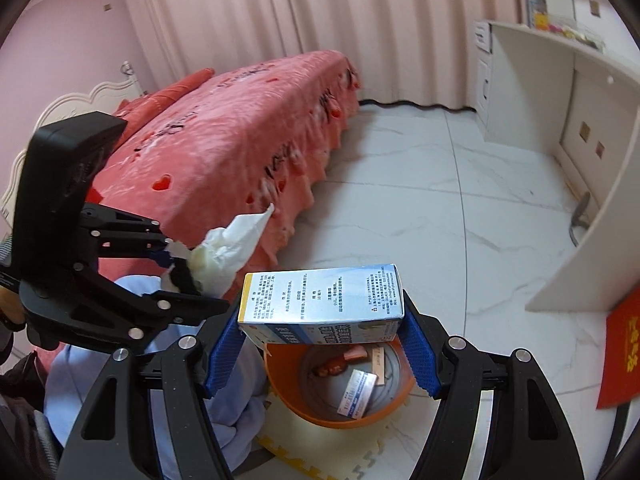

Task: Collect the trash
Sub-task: 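Carry the carton and tissue bundle over the orange bucket with both tools, then open both tools to drop the carton and tissue bundle into the bucket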

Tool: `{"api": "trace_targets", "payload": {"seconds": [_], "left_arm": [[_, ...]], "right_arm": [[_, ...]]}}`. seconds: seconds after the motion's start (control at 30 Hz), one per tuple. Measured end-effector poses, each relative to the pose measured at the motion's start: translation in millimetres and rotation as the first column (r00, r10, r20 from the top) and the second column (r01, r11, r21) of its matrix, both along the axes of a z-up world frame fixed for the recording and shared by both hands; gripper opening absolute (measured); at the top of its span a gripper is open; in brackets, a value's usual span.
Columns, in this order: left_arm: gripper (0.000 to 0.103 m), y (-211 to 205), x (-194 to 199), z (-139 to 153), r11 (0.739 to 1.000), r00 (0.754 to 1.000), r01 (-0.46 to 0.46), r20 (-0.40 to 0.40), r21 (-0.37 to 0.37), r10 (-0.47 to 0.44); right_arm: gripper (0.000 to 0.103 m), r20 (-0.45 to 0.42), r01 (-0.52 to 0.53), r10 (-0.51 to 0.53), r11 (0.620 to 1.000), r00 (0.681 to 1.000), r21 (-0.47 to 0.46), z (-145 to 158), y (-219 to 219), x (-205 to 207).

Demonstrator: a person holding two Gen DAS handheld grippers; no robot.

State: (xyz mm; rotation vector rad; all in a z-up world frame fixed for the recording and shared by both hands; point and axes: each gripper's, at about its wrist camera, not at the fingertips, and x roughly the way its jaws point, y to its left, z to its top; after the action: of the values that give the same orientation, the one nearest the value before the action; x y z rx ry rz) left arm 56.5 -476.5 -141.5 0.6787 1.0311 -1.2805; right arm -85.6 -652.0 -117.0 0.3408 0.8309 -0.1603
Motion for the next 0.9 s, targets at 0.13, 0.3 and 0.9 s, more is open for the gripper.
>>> {"api": "trace_targets", "payload": {"seconds": [0.13,0.3,0.9], "left_arm": [[0.052,-9.8,3.3,-13.1,1.000,1.000,0.002,0.003,0.018,-0.002],[0.067,-14.2,3.8,-19.6,1.000,1.000,-0.003,0.006,0.030,0.003],[0.067,-2.2,11.5,-21.2,0.996,0.998,-0.059,0.015,0.070,0.058]], "right_arm": [[0.070,-0.026,0.021,-0.020,1.000,0.999,0.021,-14.3,-6.7,0.6],[0.070,-0.041,0.030,-0.028,0.999,0.999,0.041,-26.1,-10.4,3.2],[0.078,-0.066,0.027,-0.023,0.998,0.998,0.064,-37.3,-2.9,26.4]]}}
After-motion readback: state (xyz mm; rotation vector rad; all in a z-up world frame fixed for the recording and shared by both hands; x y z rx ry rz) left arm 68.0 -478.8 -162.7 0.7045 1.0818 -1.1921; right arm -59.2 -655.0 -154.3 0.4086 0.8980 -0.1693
